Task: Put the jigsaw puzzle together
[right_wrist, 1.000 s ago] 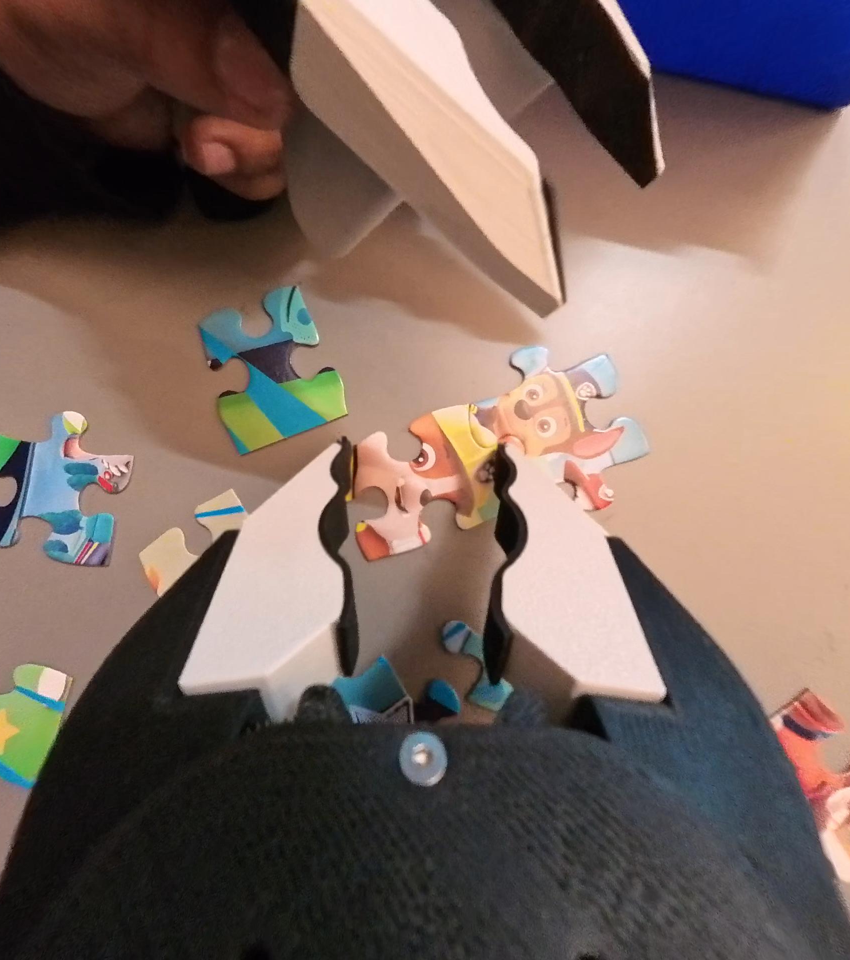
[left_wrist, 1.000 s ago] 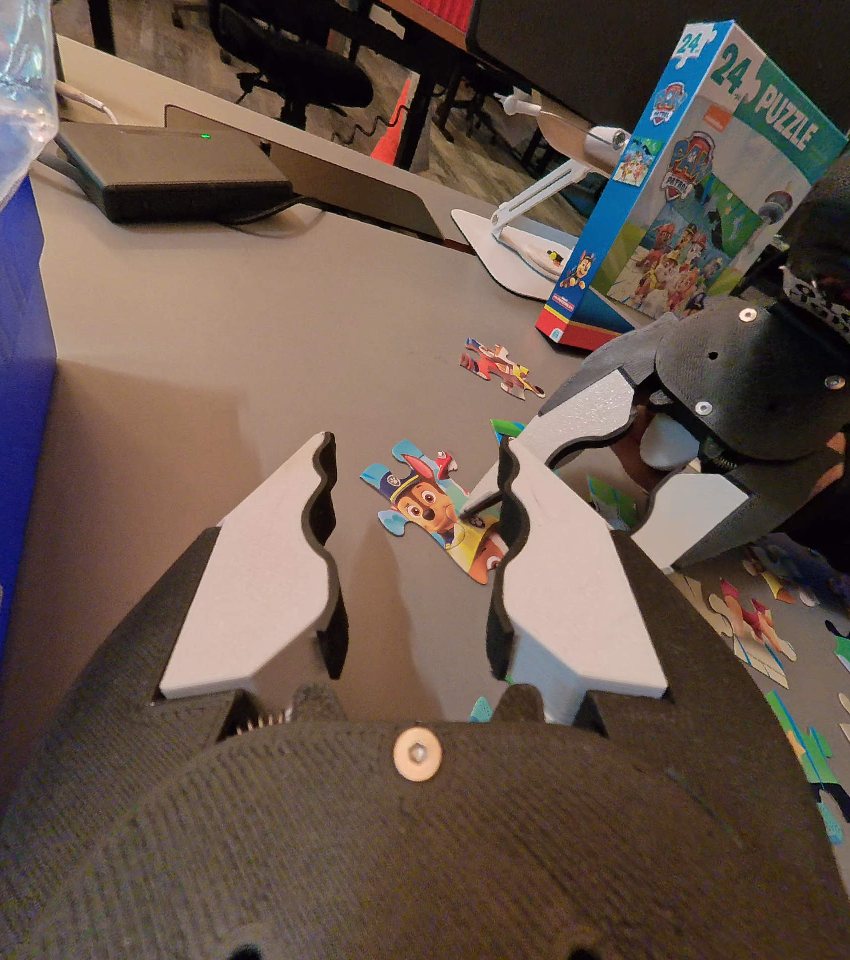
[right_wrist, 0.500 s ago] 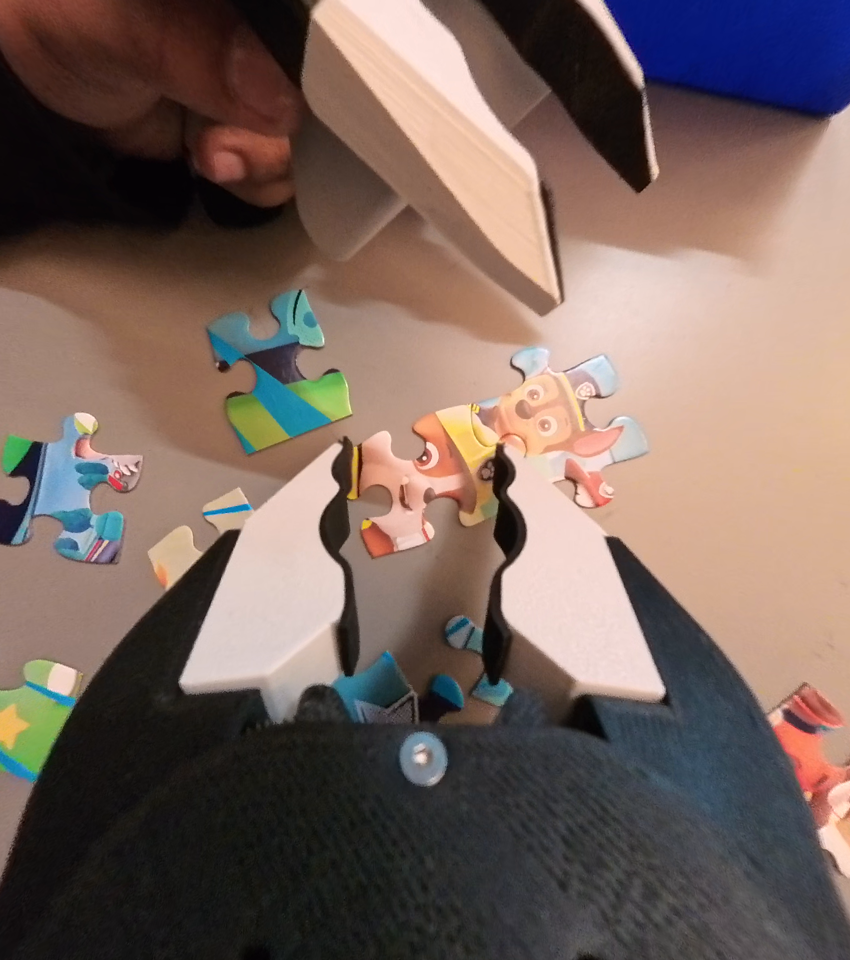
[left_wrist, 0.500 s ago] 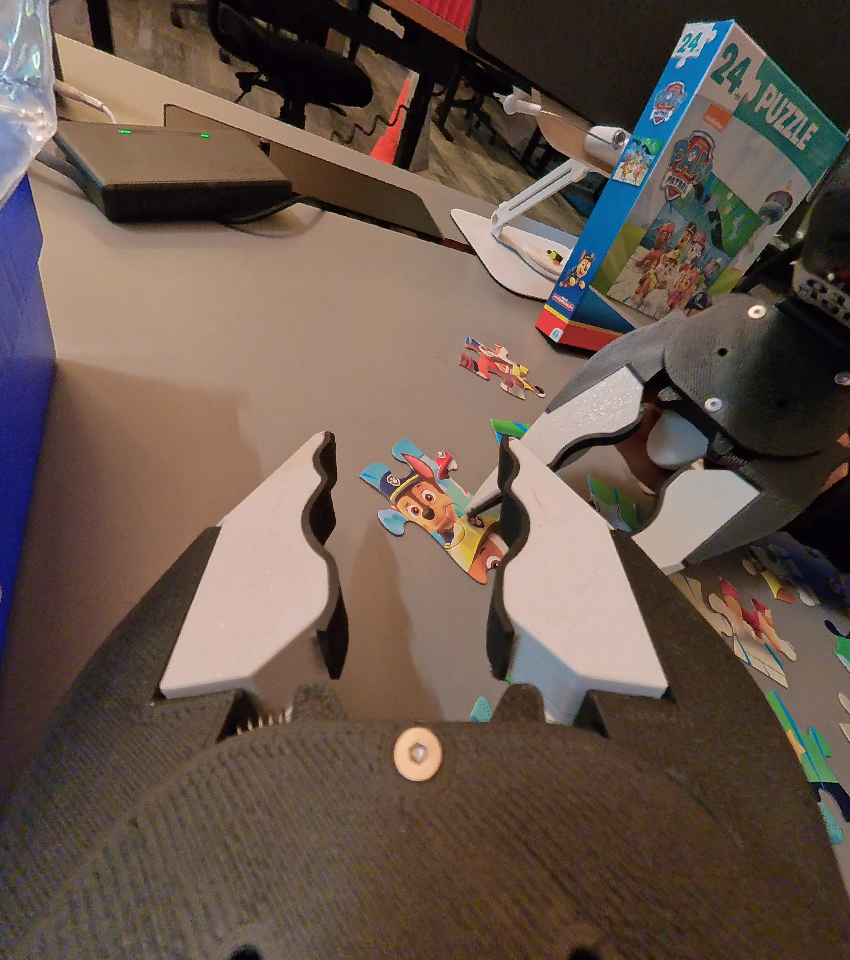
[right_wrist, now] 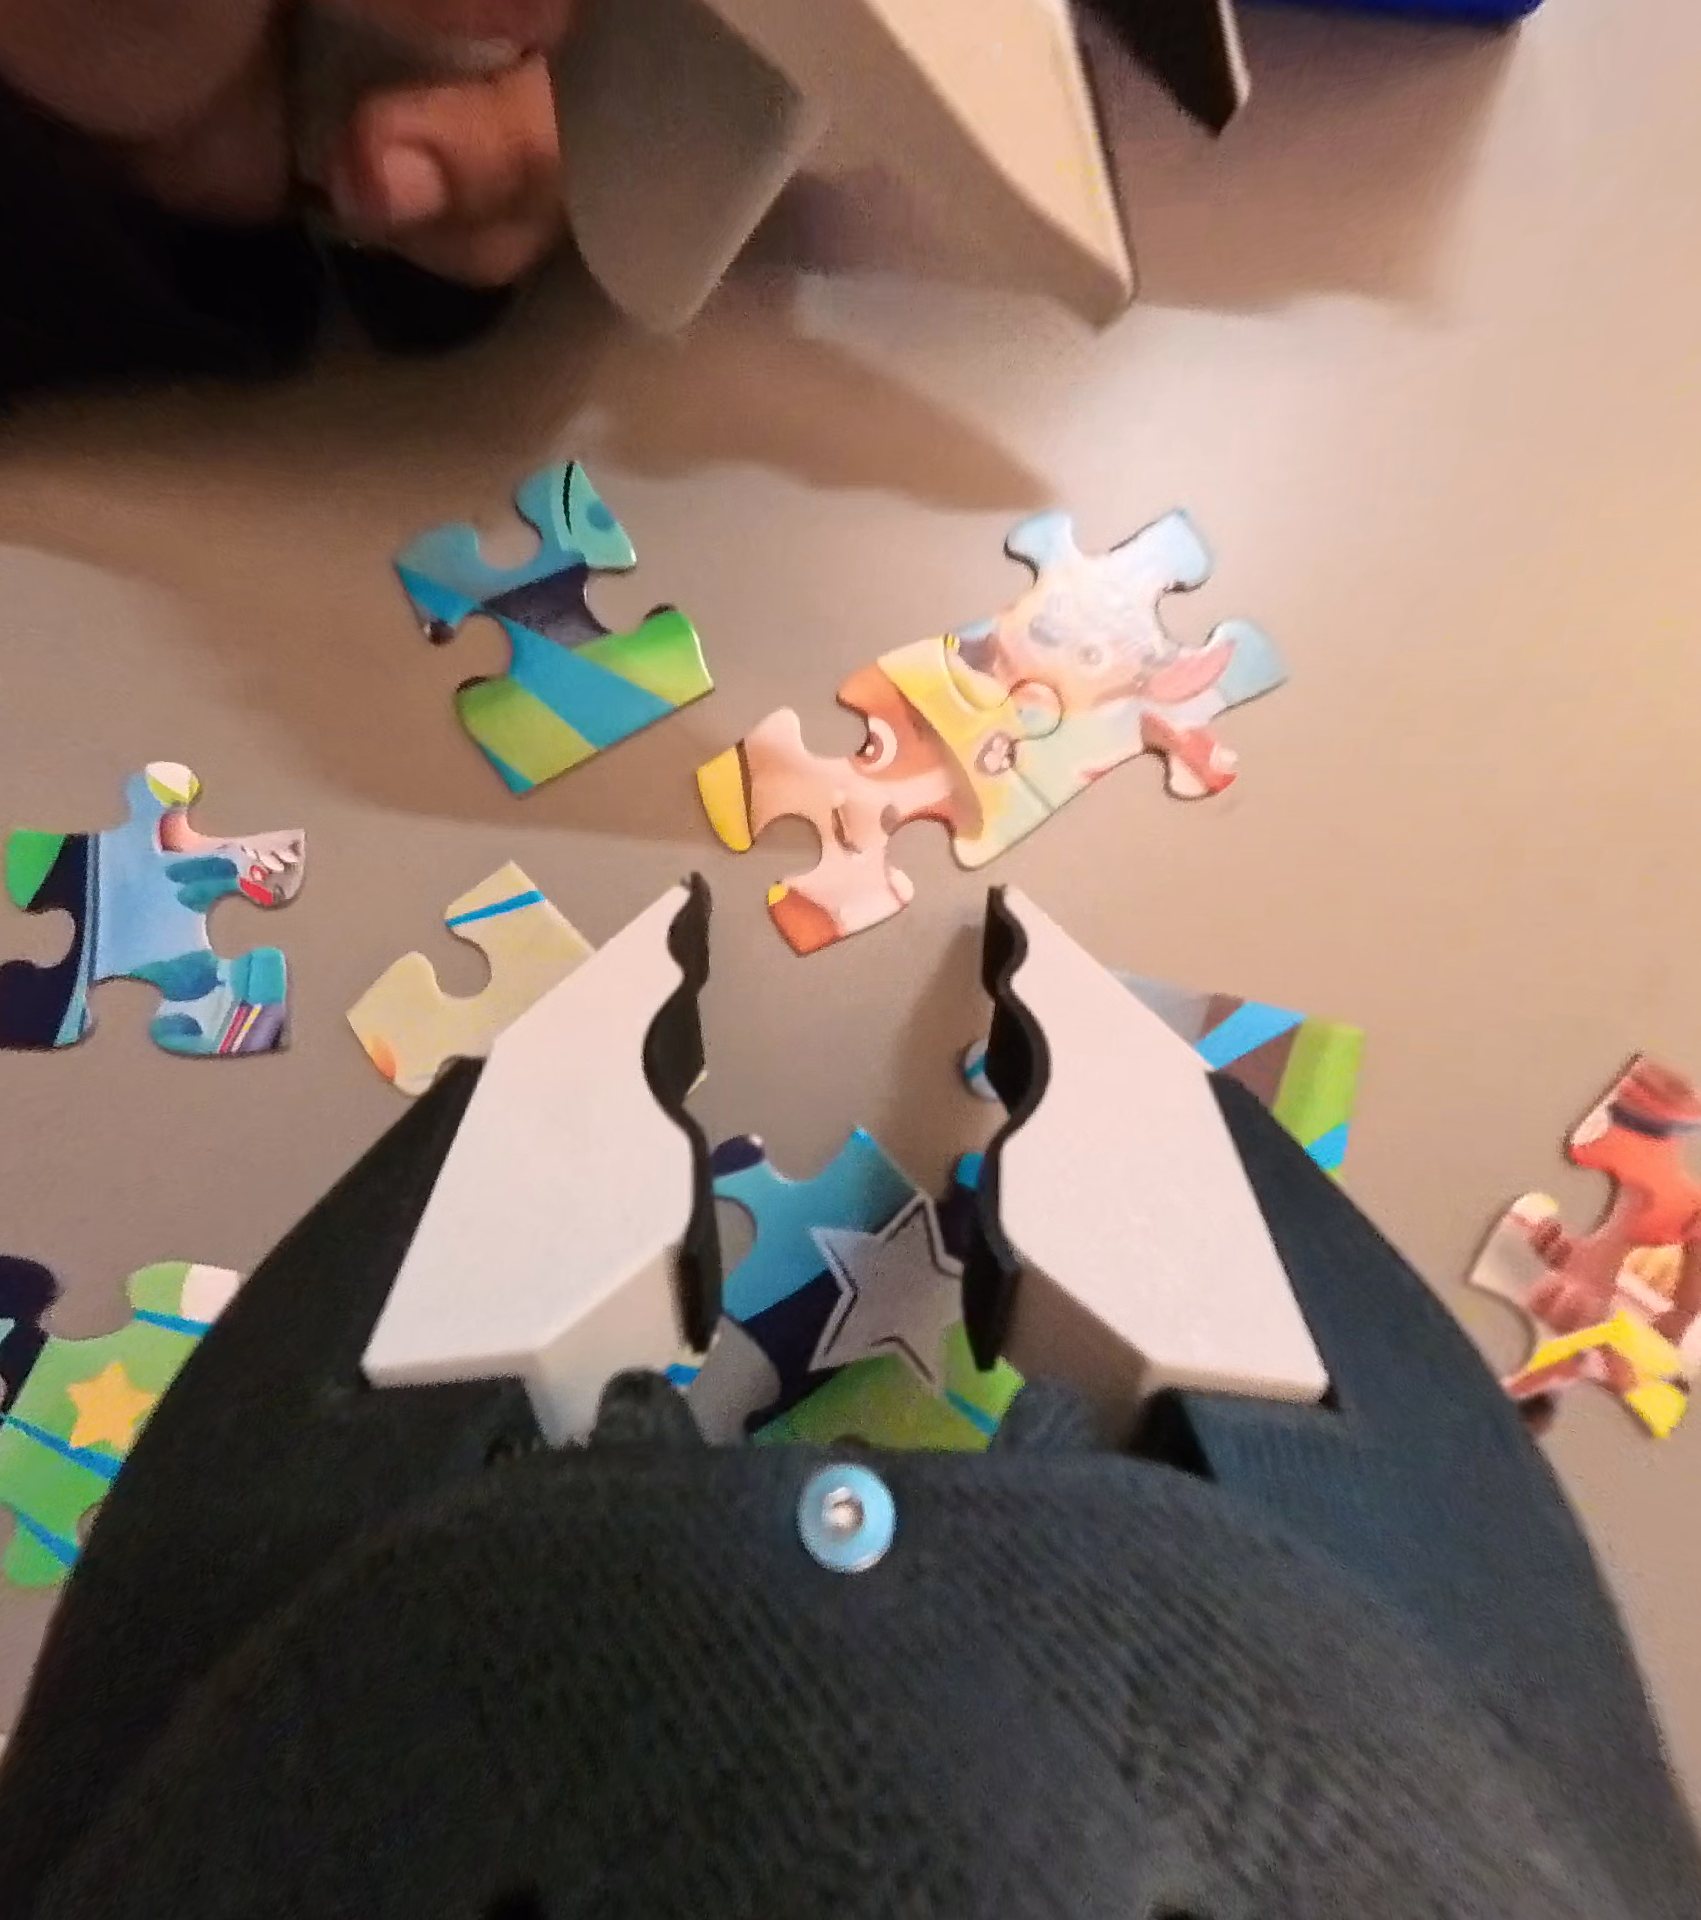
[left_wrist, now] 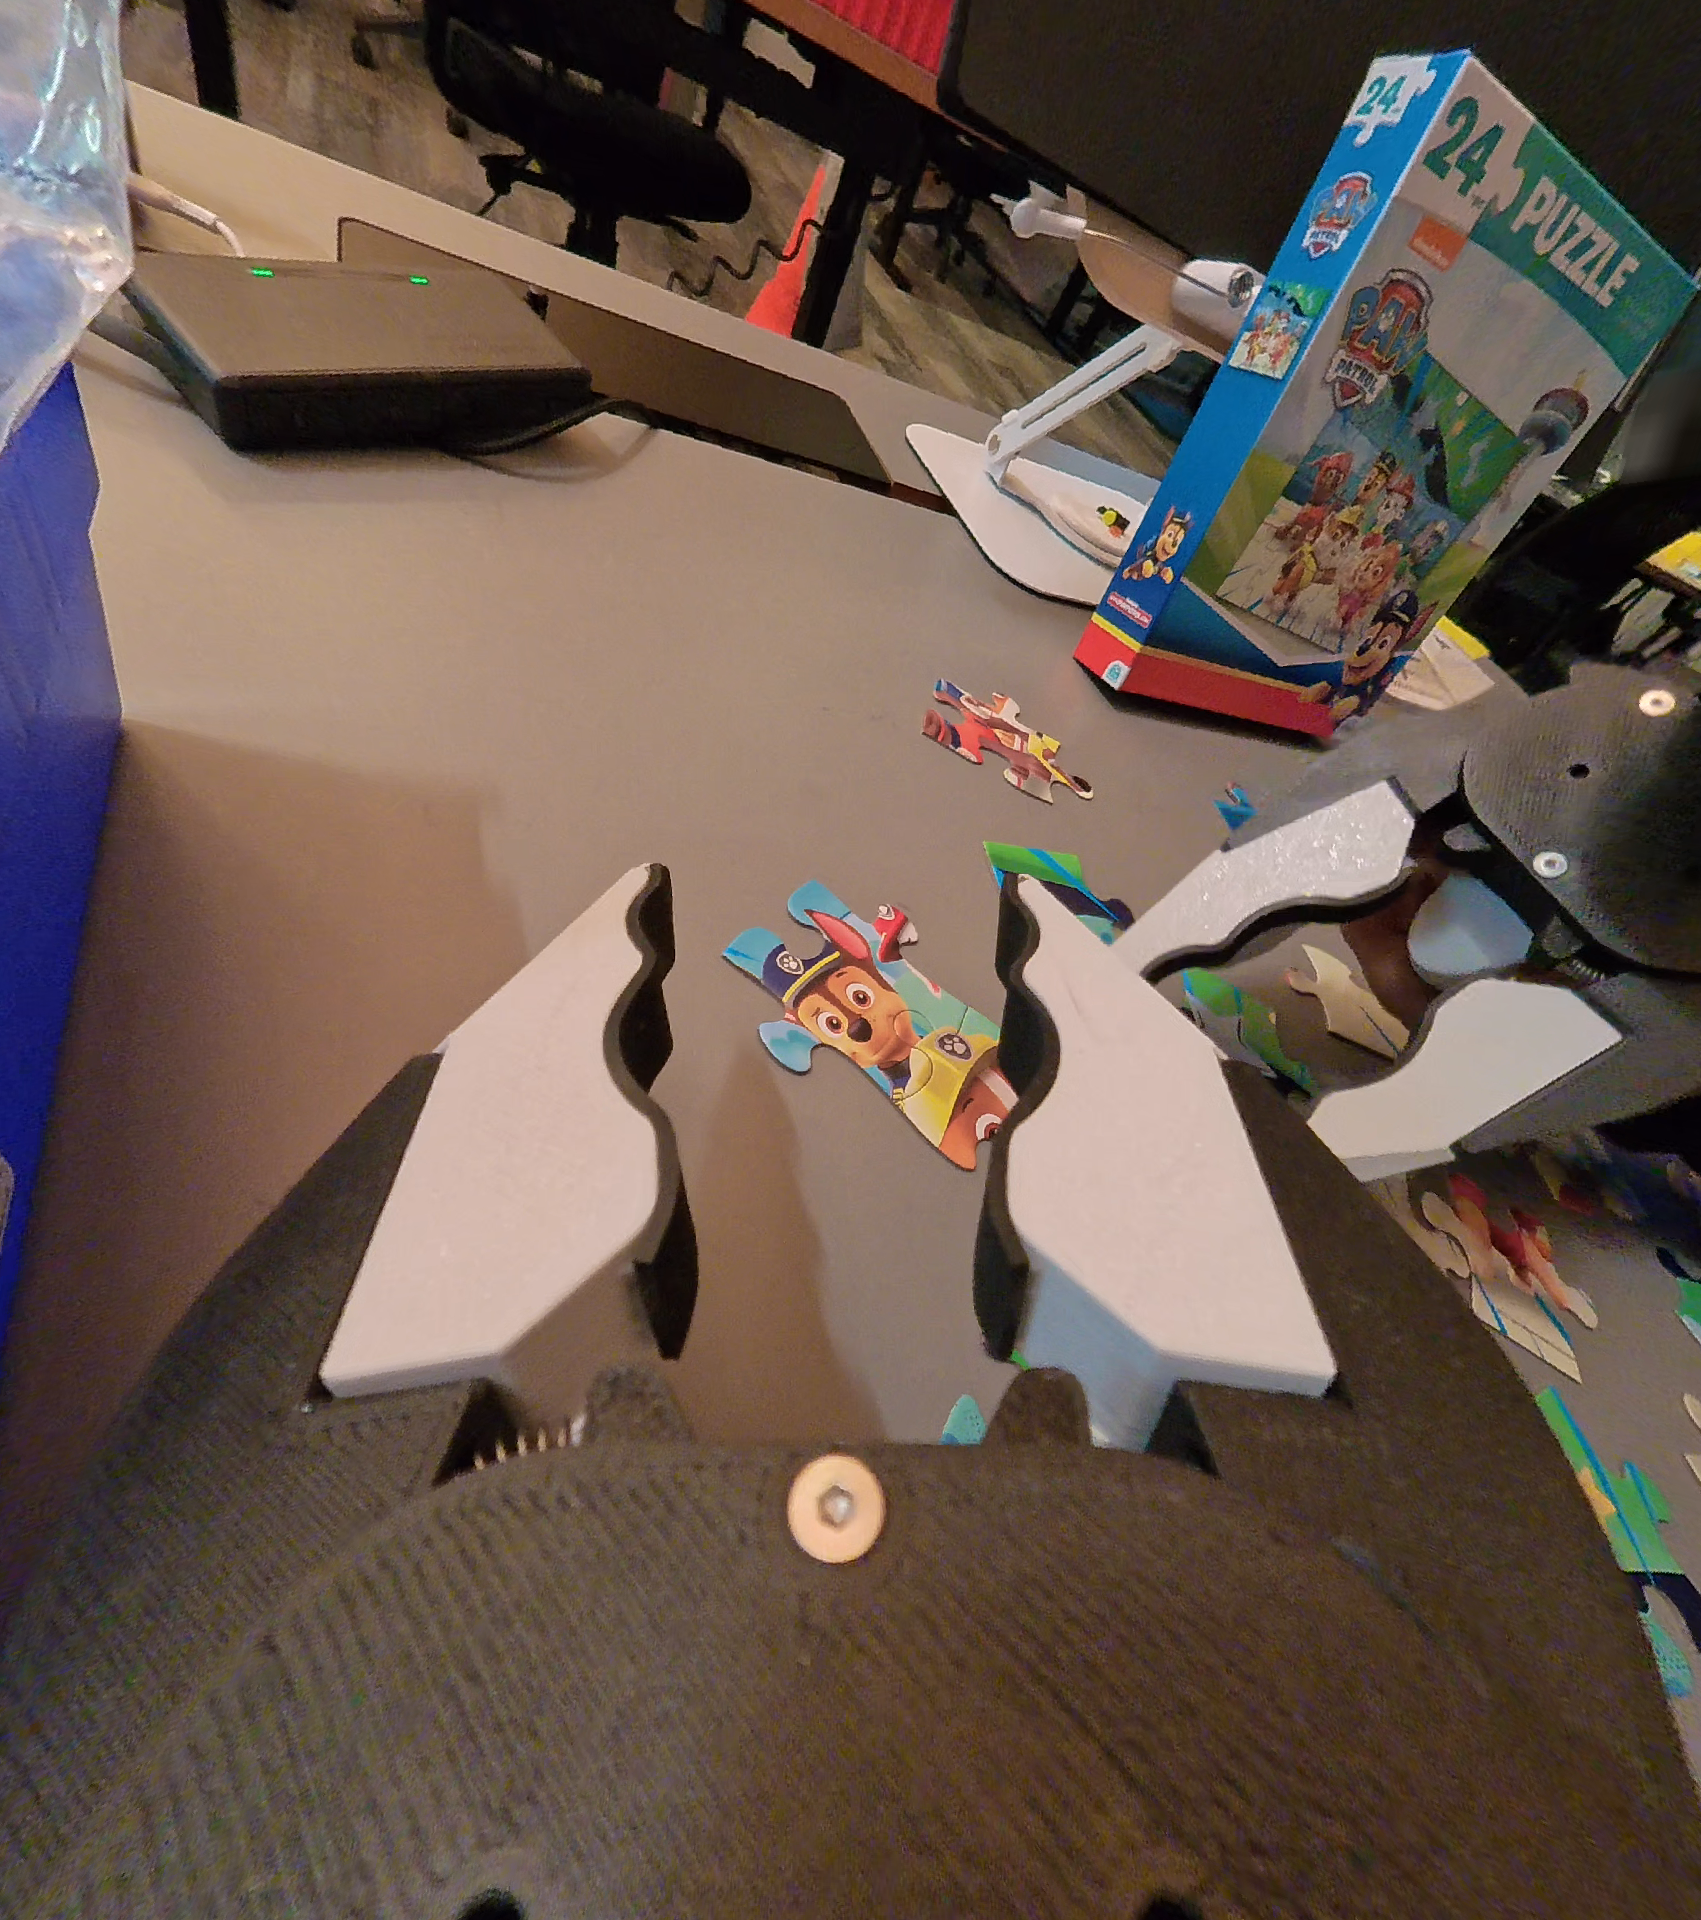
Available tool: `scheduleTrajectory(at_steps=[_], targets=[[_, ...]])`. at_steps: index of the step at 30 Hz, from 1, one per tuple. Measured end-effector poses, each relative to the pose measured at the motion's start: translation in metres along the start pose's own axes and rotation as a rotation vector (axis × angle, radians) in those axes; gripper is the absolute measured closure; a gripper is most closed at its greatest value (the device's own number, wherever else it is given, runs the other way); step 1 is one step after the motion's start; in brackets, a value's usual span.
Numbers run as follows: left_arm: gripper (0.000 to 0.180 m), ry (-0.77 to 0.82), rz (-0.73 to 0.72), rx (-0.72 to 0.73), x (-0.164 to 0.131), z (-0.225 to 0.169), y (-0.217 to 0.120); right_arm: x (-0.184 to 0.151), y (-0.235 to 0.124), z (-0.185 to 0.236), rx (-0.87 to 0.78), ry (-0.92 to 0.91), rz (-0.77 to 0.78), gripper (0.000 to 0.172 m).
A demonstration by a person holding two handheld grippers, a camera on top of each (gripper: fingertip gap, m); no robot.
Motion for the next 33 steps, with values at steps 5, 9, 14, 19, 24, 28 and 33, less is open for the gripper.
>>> scheduleTrajectory(at_steps=[5,9,14,19,24,28,33], targets=[[0.119,-0.004,-0.003,0.000,0.000,0.000,0.000,-0.004,0.004,0.006,-0.042,0.048,-0.010,0.126],[0.119,-0.015,-0.012,-0.007,0.001,0.001,-0.001,0.000,0.008,0.003,-0.105,0.107,-0.001,0.133],[0.119,0.017,-0.032,-0.008,0.003,-0.003,-0.003,0.006,0.014,-0.002,-0.189,0.194,0.023,0.144],[0.119,0.072,-0.060,0.013,0.008,-0.003,-0.006,0.013,0.020,-0.004,-0.300,0.323,0.044,0.156],[0.120,0.186,-0.098,0.066,0.014,-0.001,-0.010,0.024,0.032,-0.002,-0.361,0.386,0.033,0.161],[0.123,0.261,-0.120,0.094,0.017,-0.003,-0.011,0.032,0.040,-0.010,-0.408,0.470,-0.016,0.161],[0.130,0.156,-0.133,0.075,0.020,0.002,-0.015,0.037,0.045,-0.015,-0.434,0.551,-0.070,0.160]])
Point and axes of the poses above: each gripper's, where its closed fingertips meet, y out along the fingers, x out of its top, z = x × y across the jaws, the point moved 2 cm from there along -y, back along the fingers, and after that the axes turned 6 degrees about -z, right-handed, at the moved point
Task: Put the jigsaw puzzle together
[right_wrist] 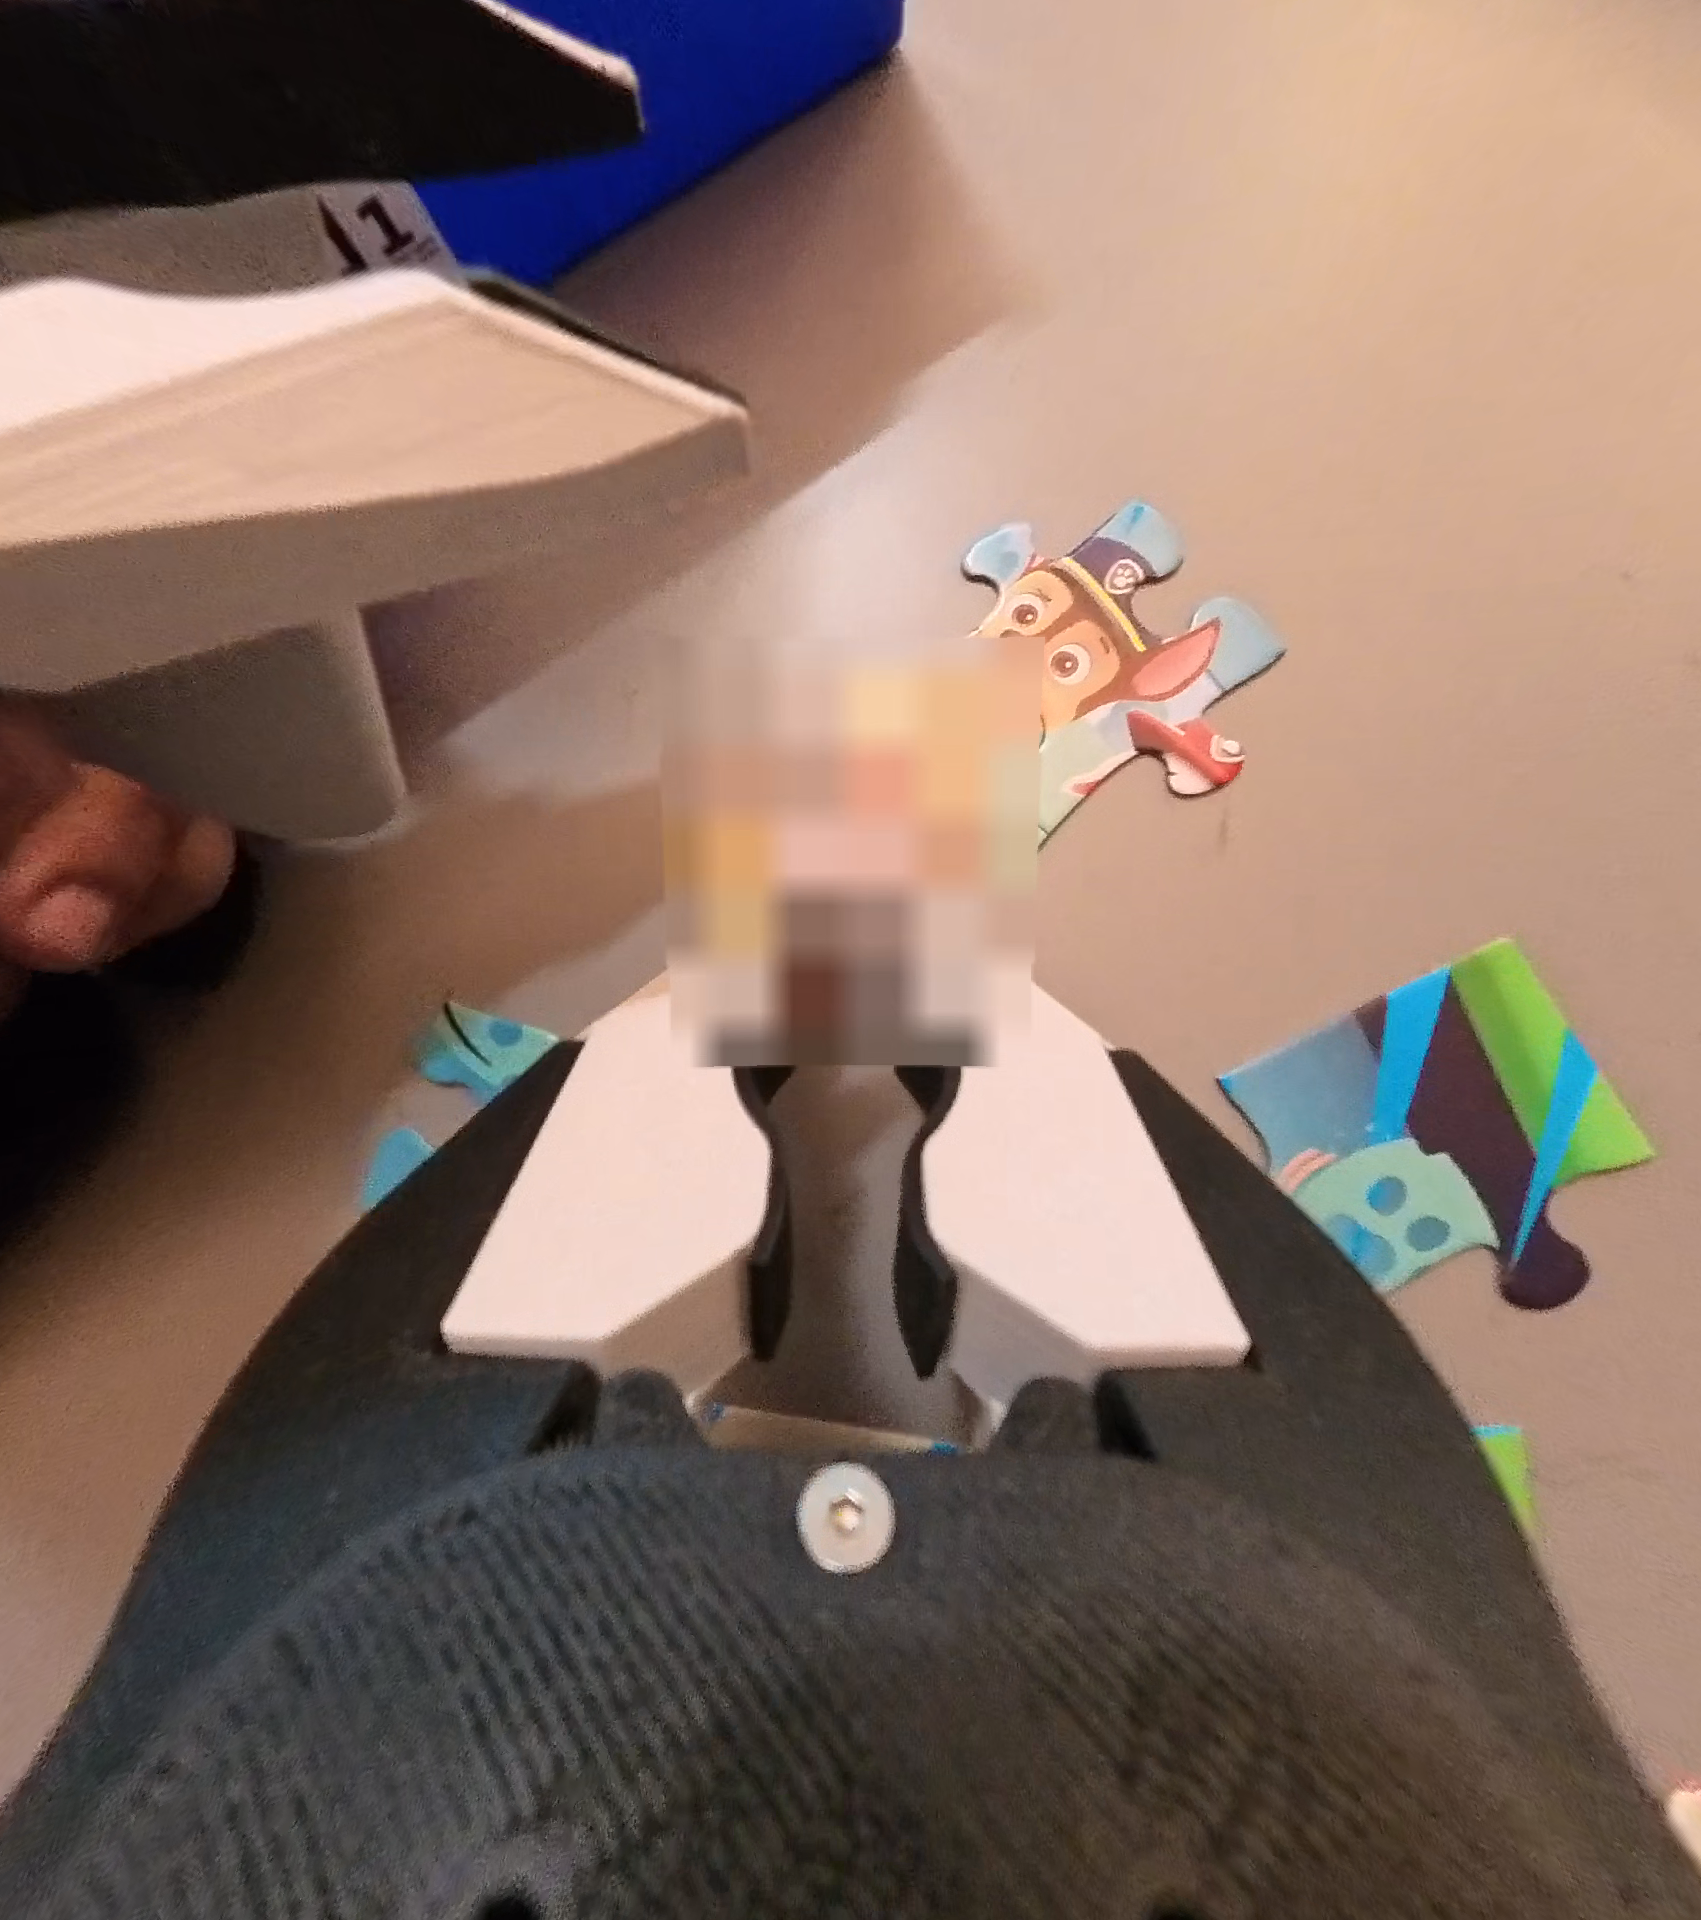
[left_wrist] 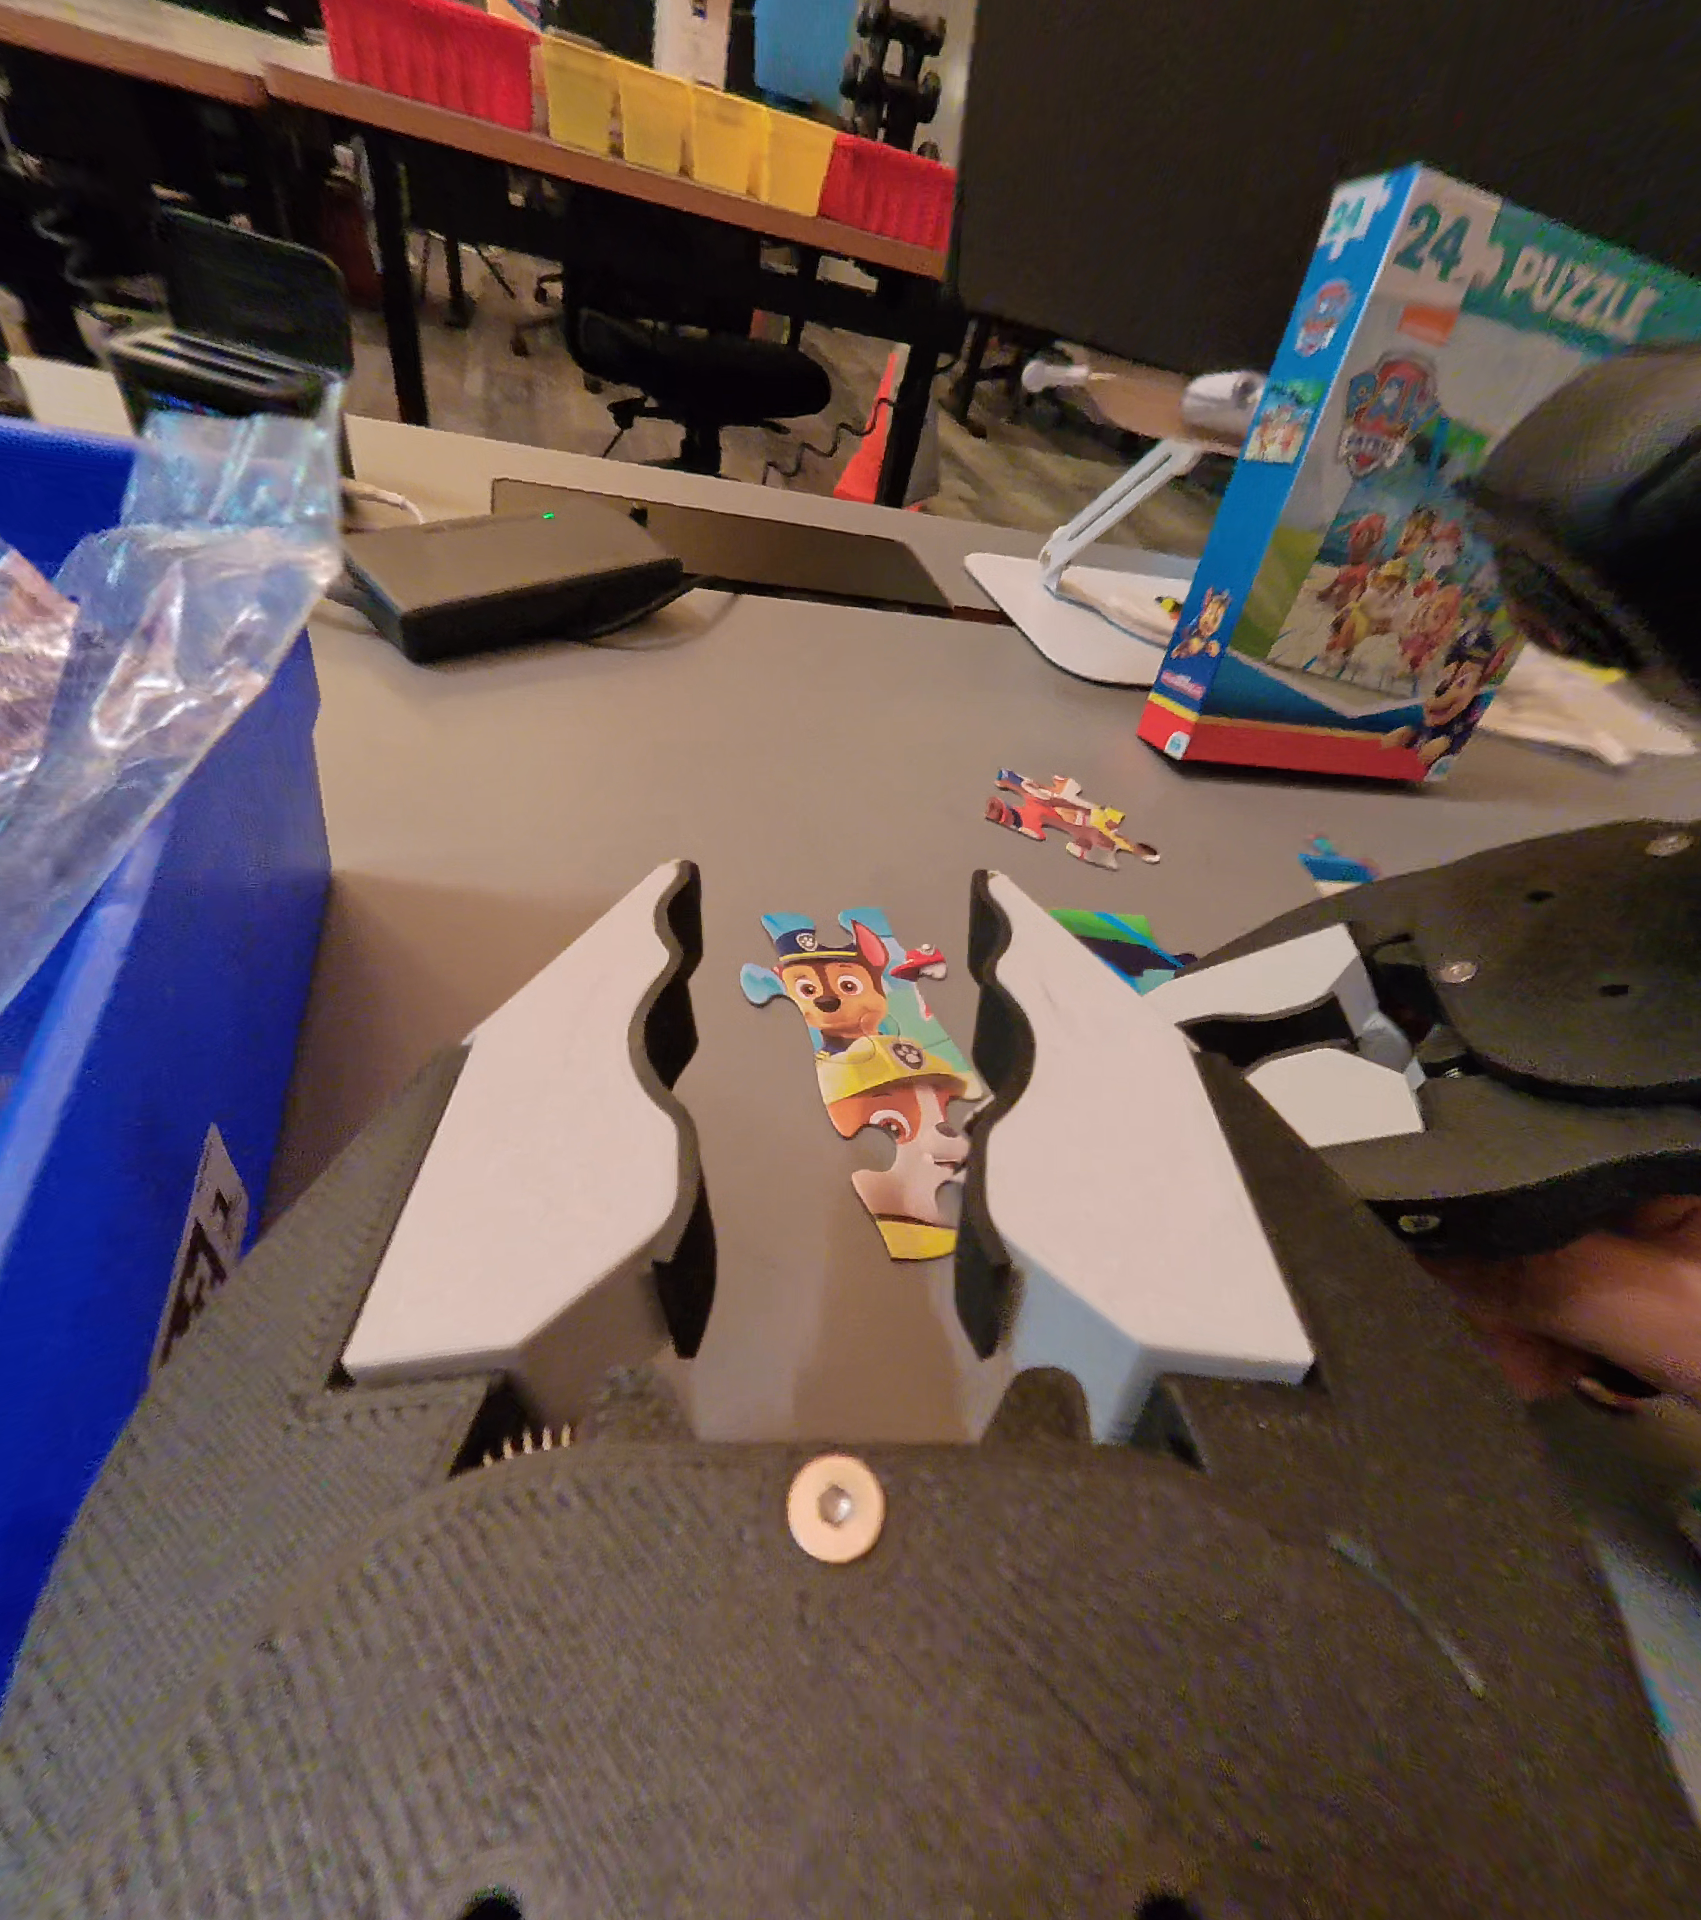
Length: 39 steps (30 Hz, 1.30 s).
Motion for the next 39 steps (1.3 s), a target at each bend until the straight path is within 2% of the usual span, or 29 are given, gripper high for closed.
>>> scheduleTrajectory(at_steps=[3,7,13,18,22,28,34,39], targets=[[0.130,-0.057,-0.024,-0.012,0.004,0.005,-0.002,0.000,0.000,0.003,0.015,0.015,0.001,0.154],[0.130,-0.030,-0.022,-0.003,0.004,0.005,-0.002,0.004,-0.009,0.011,0.062,0.012,-0.007,0.138],[0.129,0.027,0.013,0.005,-0.002,0.002,0.003,0.005,-0.071,0.013,0.091,-0.058,-0.145,0.131],[0.129,0.020,0.025,0.000,-0.004,0.001,0.004,-0.025,-0.134,-0.002,0.048,-0.075,-0.234,0.132],[0.130,-0.005,0.024,-0.001,-0.004,0.002,0.004,-0.065,-0.163,-0.011,0.012,-0.023,-0.249,0.135],[0.131,-0.012,0.022,0.004,-0.004,0.002,0.004,-0.097,-0.168,-0.008,-0.010,-0.046,-0.224,0.134],[0.131,0.003,0.014,0.003,-0.003,0.000,0.004,-0.096,-0.161,0.014,0.045,-0.083,-0.198,0.133],[0.131,0.010,0.019,-0.016,-0.004,-0.003,0.004,-0.090,-0.175,0.006,-0.043,-0.144,-0.225,0.135]])
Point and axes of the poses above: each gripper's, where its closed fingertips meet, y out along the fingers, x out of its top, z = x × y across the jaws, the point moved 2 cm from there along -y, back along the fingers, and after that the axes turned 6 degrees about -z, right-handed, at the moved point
